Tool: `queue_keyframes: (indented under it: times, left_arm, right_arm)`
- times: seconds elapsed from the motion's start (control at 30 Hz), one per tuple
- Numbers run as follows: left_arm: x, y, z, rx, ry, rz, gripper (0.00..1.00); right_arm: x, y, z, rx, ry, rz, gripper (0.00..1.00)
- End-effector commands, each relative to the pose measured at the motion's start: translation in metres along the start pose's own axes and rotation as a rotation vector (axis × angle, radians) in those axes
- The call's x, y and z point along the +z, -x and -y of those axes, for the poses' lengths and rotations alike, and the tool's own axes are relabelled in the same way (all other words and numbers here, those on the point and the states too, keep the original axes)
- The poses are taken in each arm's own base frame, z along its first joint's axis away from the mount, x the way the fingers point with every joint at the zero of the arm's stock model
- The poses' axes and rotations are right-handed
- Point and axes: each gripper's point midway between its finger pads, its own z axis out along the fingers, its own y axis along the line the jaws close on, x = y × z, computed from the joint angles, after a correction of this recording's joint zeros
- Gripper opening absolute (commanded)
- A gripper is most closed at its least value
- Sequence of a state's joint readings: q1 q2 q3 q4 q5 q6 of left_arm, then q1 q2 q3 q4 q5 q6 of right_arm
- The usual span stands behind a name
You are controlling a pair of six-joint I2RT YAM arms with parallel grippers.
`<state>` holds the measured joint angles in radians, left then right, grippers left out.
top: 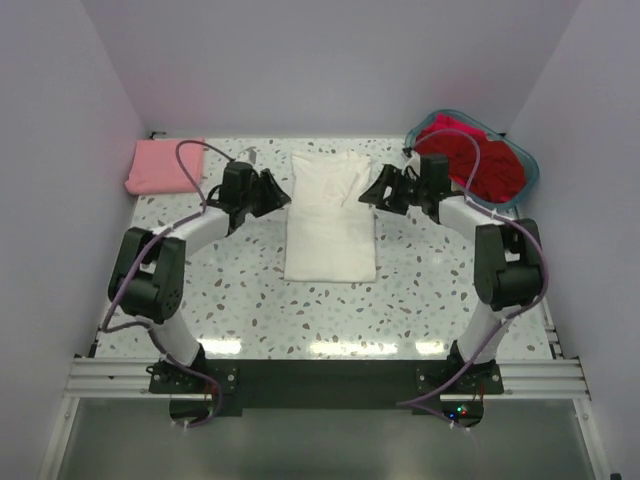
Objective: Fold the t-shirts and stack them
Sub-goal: Fold the tshirt
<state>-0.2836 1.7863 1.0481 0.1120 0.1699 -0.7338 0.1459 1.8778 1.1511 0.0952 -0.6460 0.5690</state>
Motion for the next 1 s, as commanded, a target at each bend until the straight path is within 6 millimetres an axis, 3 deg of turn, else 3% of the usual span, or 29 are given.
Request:
queue_keyframes:
  times: [0.0,0.03,0.07,0.13,0.2,0.27,0.4,0.53,0.97]
  left_arm:
    - [-0.04,0.015,-0.007,0.087,0.107,0.035,0.56]
    - [-0.05,0.017,-0.006,0.124,0.117,0.036,0.6]
    - [-0.055,0.014,-0.01,0.141,0.142,0.023,0.67]
    - [-0.069,-0.005,-0.022,0.196,0.204,-0.038,0.73]
    - [-0.081,-0.023,-0.034,0.25,0.284,-0.073,0.83]
    - [-0.095,-0.036,-0.046,0.291,0.35,-0.088,0.89]
    - [-0.109,-0.074,-0.044,0.366,0.365,-0.136,0.94]
    - [-0.113,-0.09,-0.044,0.342,0.351,-0.153,0.91]
    - [-0.112,-0.099,-0.037,0.346,0.319,-0.175,0.84]
  right_arm:
    - [-0.036,-0.013,-0.007,-0.166,-0.214,0.002,0.78]
    - [-0.039,-0.022,-0.011,-0.196,-0.257,-0.012,0.8]
    - [-0.049,-0.032,0.003,-0.204,-0.365,-0.027,0.86]
    - [-0.06,-0.043,-0.008,-0.258,-0.414,-0.025,0.92]
    - [-0.071,-0.064,-0.01,-0.265,-0.463,-0.049,0.98]
    - [-0.077,-0.083,-0.004,-0.268,-0.508,-0.078,0.99]
    - [-0.081,-0.112,-0.005,-0.288,-0.565,-0.109,0.99]
    - [-0.08,-0.131,0.002,-0.28,-0.607,-0.138,0.98]
    - [-0.06,-0.157,0.016,-0.232,-0.675,-0.178,0.6]
